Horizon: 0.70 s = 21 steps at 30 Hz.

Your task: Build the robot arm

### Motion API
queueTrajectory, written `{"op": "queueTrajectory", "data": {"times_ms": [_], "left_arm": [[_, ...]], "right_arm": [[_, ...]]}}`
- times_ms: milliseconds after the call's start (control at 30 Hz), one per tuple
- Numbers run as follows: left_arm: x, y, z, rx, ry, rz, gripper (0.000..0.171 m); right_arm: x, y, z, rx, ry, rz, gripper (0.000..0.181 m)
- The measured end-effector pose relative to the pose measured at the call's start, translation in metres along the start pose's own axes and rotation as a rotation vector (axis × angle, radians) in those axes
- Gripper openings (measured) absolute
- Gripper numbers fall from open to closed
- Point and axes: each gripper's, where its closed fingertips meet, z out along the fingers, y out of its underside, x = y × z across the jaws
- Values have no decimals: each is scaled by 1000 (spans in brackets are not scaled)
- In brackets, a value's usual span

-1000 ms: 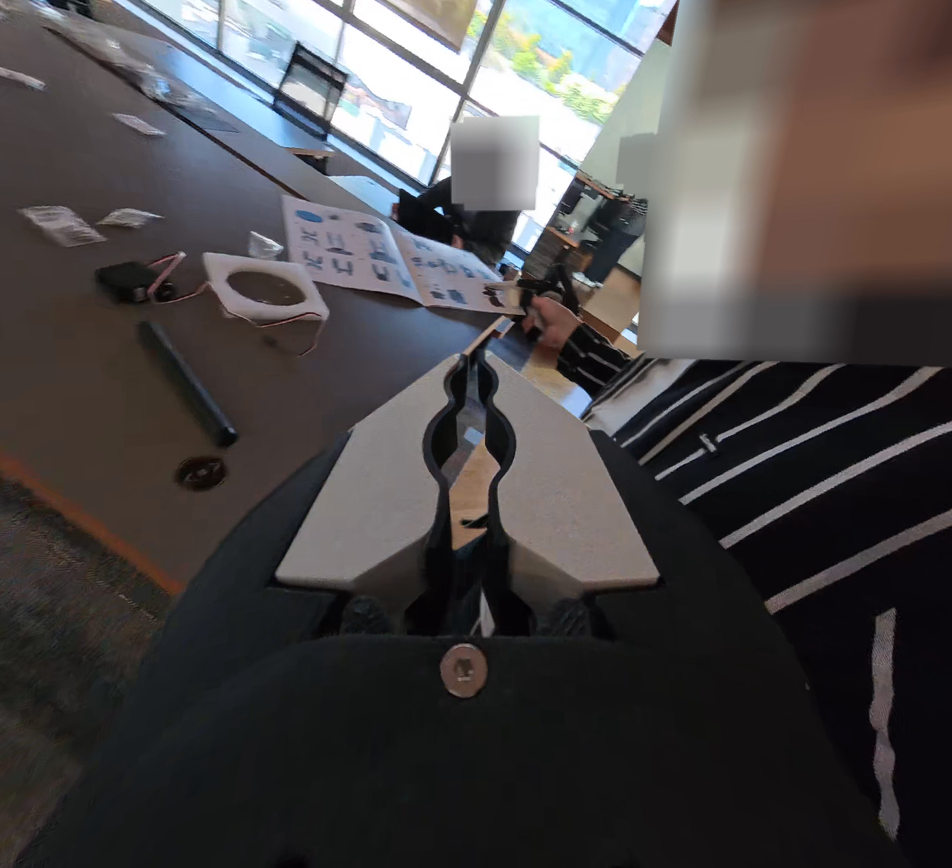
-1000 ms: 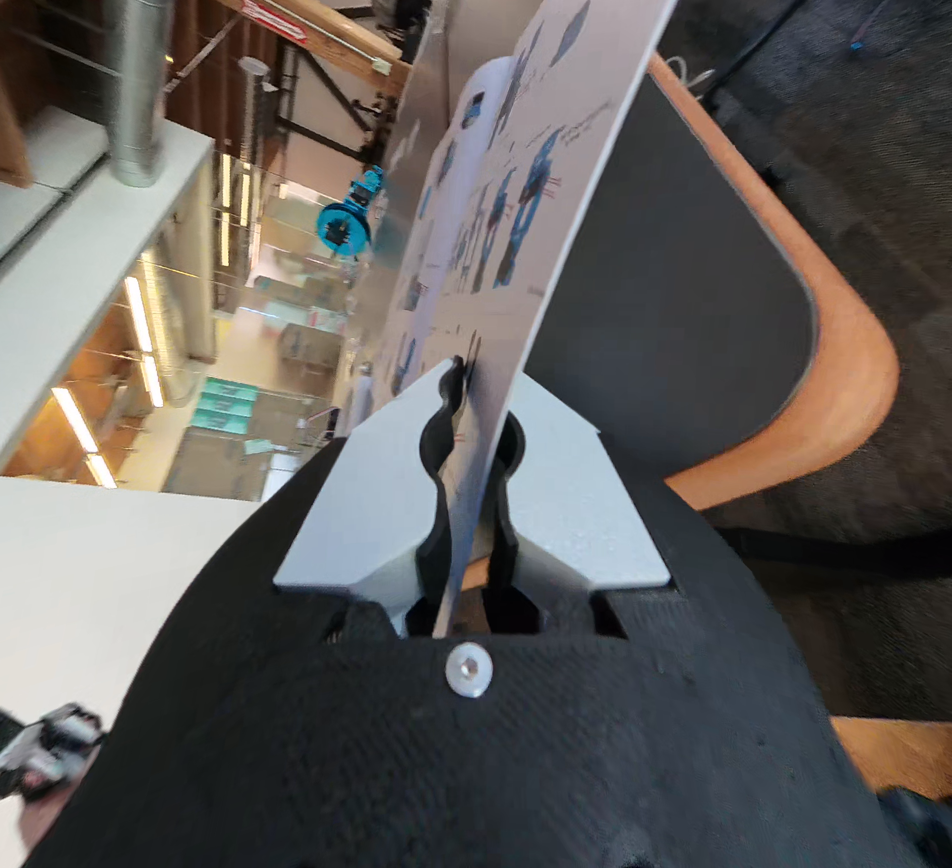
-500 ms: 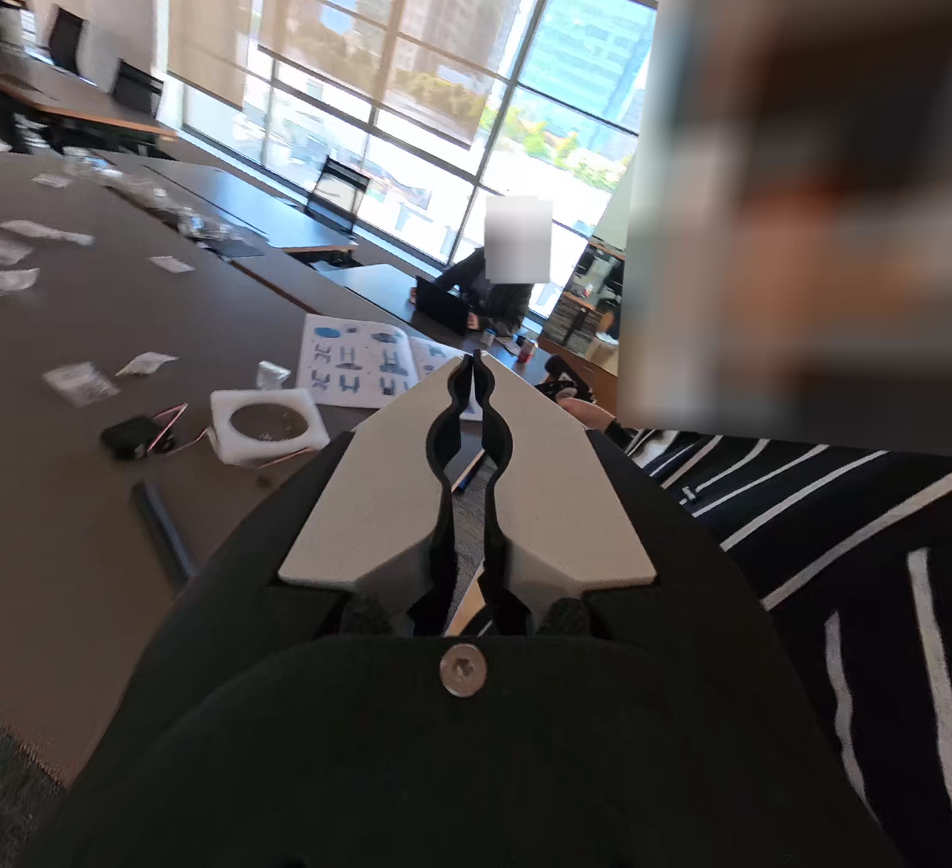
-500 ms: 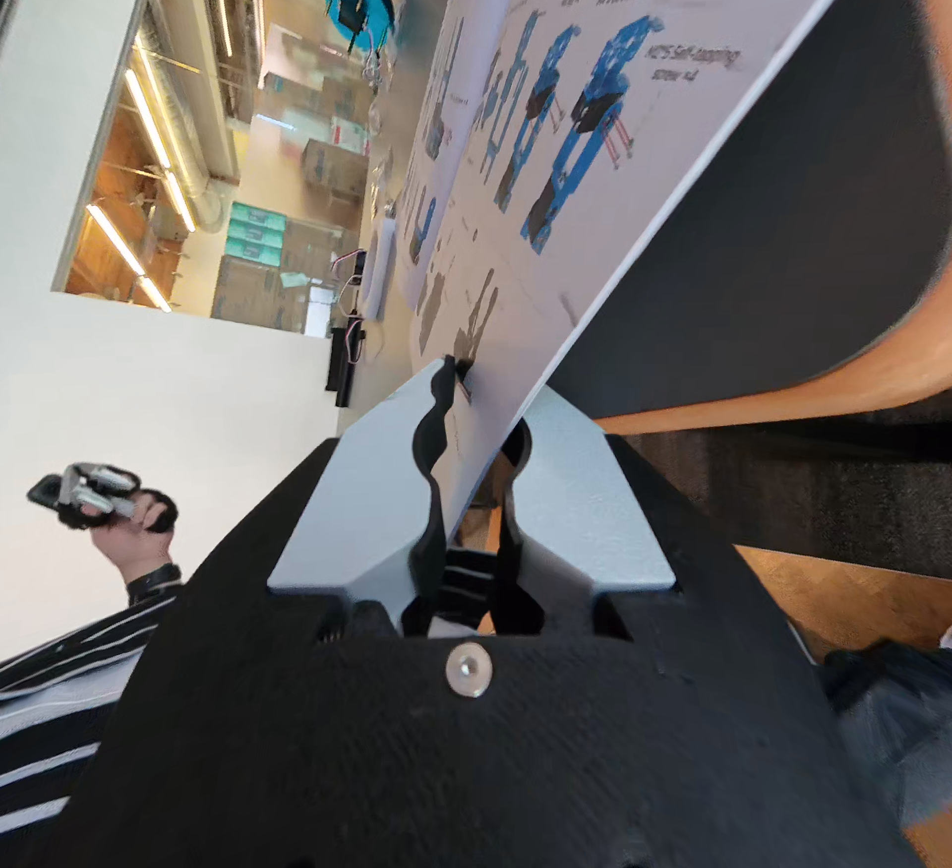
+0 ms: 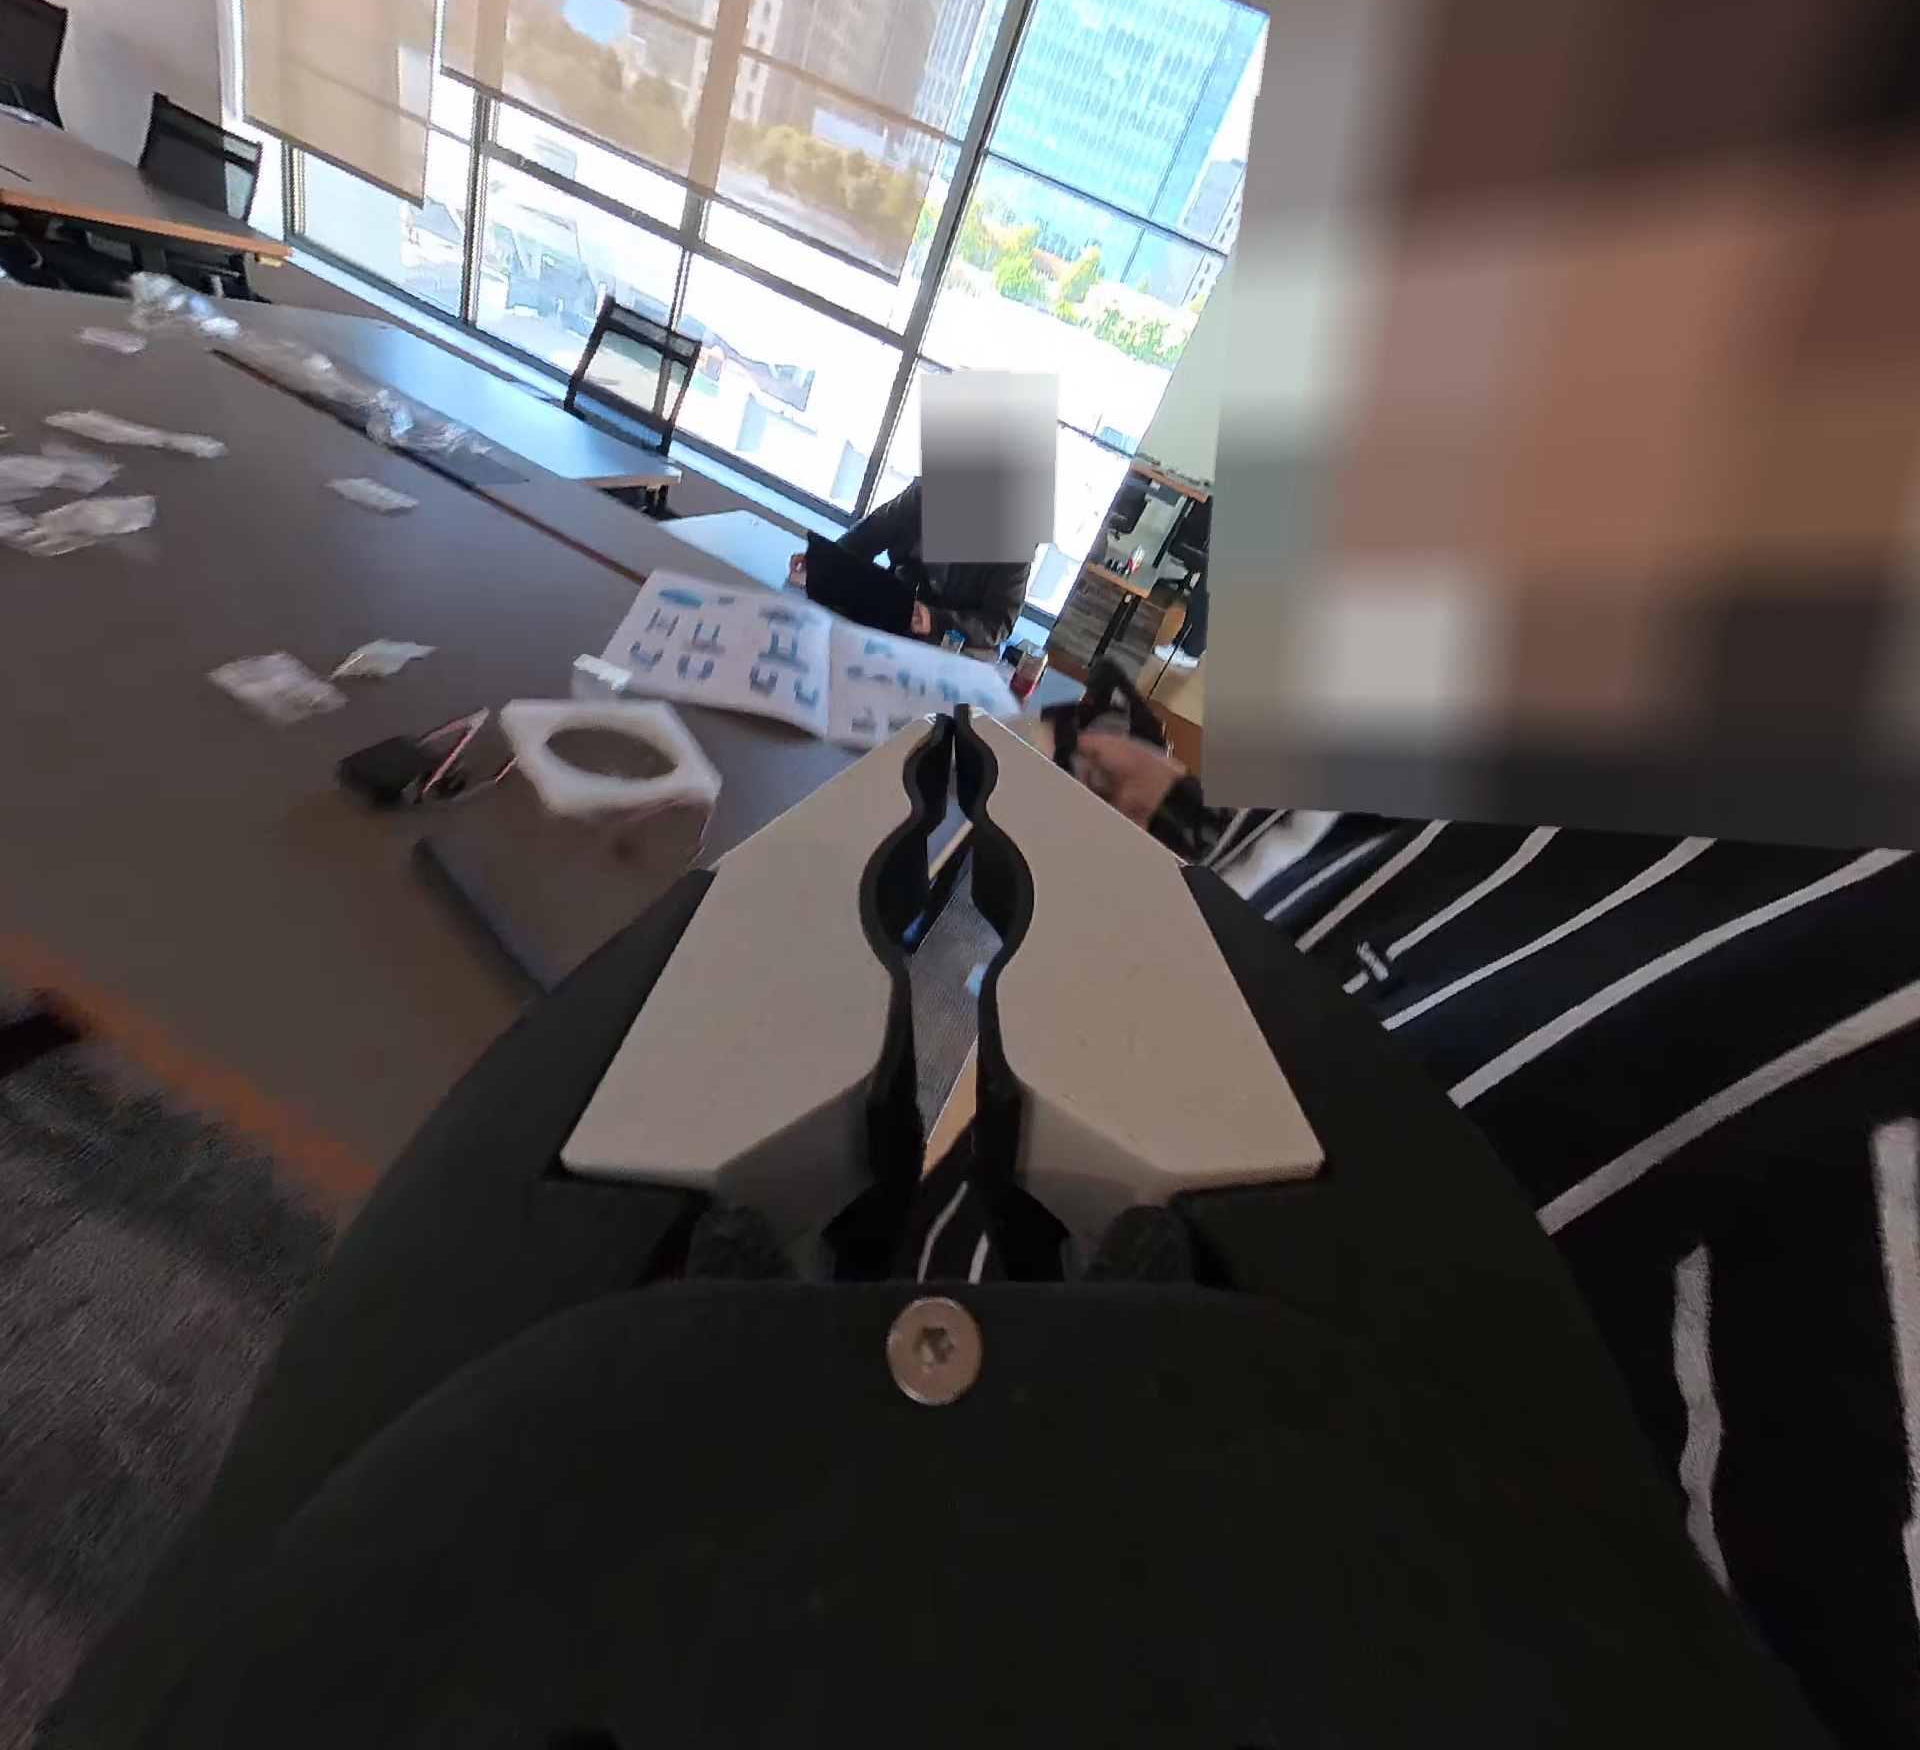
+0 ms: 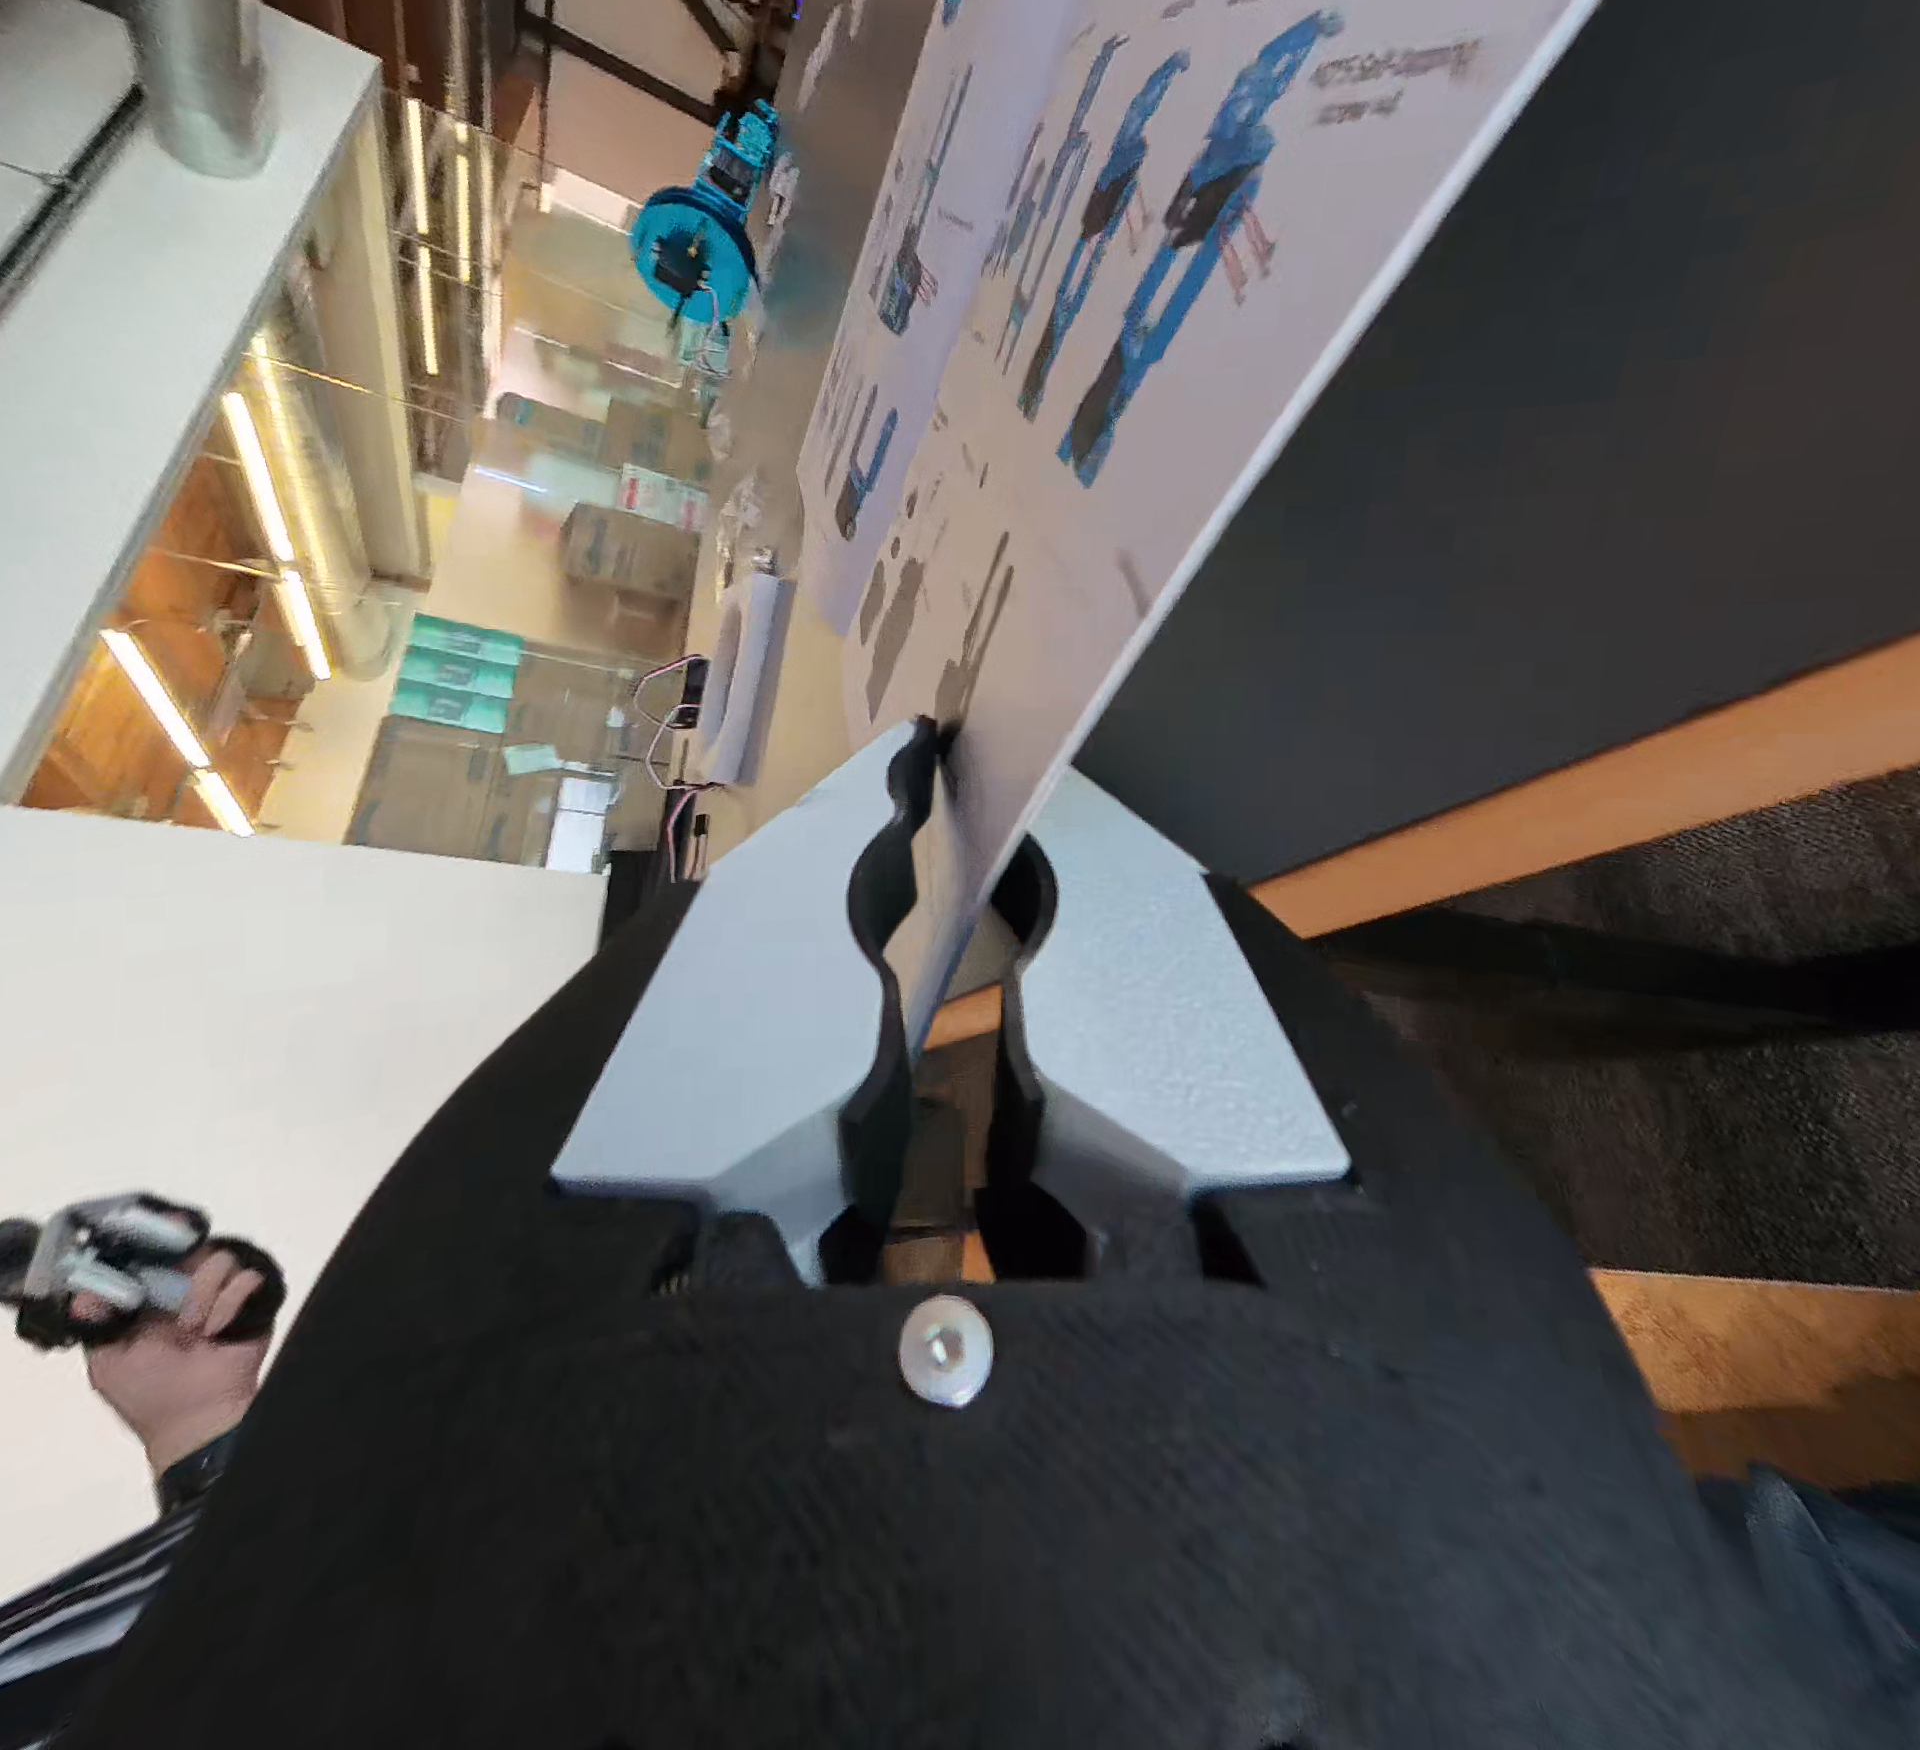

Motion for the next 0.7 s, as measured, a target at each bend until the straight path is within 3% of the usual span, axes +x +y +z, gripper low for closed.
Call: {"op": "queueTrajectory", "data": {"times_ms": [67, 233, 400, 533, 600, 700], "left_arm": [[-9, 8, -47, -7, -4, 15, 0], [-47, 34, -175, -74, -38, -19, 0], [-89, 30, -278, -44, -93, -42, 1], [-136, 20, -318, -68, -104, -48, 2], [-162, 6, -322, -43, -69, -58, 2], [-204, -17, -315, -24, -3, -76, 1]], "right_arm": [[-1, 7, 9, -4, 77, -25, 29], [-4, 23, 4, 33, 318, -68, 32], [-5, 14, -7, 108, 570, -121, 46], [-1, 25, -9, 56, 731, -104, 61], [-4, 30, -7, 76, 753, -79, 64], [8, 46, -21, 52, 901, -46, 79]]}}
